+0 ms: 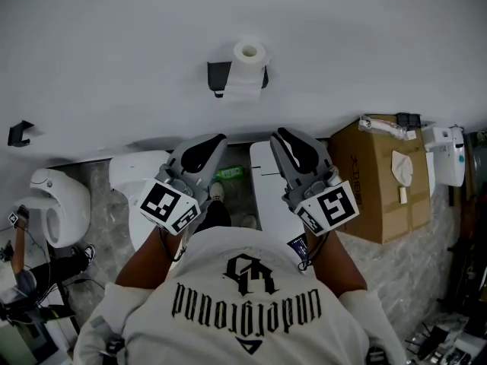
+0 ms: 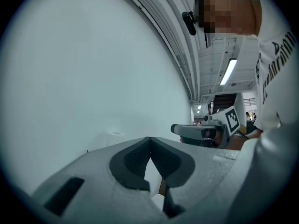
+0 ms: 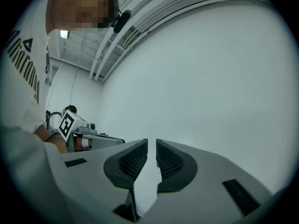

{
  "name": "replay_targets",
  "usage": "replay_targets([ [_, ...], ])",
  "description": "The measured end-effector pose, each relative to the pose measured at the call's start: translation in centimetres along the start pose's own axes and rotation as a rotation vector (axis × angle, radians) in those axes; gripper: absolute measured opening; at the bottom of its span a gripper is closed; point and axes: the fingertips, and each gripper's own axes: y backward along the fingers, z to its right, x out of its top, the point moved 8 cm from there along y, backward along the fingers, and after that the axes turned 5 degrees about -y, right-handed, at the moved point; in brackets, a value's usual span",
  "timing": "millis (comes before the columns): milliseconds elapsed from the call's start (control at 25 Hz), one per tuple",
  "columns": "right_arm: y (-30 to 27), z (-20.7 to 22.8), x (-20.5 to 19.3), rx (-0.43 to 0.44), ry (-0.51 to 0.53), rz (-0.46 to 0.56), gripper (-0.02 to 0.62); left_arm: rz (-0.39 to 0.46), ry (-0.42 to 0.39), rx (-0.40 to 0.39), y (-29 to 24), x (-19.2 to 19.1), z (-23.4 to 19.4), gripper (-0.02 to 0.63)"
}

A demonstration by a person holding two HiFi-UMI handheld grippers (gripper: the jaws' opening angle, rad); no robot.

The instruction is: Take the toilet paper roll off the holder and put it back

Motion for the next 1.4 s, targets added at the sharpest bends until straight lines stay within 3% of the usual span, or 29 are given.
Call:
replay_targets([
  [120, -1.9, 1.1, -0.2, -0.009, -0.011, -0.004, 0.103, -0.007, 0.007, -0.01, -1.2, -0.1, -2.0, 0.012],
  [360, -5.6, 3.4, -0.6, -0.053, -0.033, -0.009, 0.197, -0.021, 0.012, -0.038, -3.3, -0.2, -5.4, 0.012],
  [720, -11.0, 7.3, -2.5, -0.074, -0.065, -0.08, 0.292, -0.034, 0.016, -0.065, -5.7, -0.4, -10.0, 0.012],
  [1400, -18.2, 13.4, -6.8, -0.12, -0.098, -0.235, 0.331, -0.074, 0.055, -0.118, -9.1, -2.2, -14.7, 0.012],
])
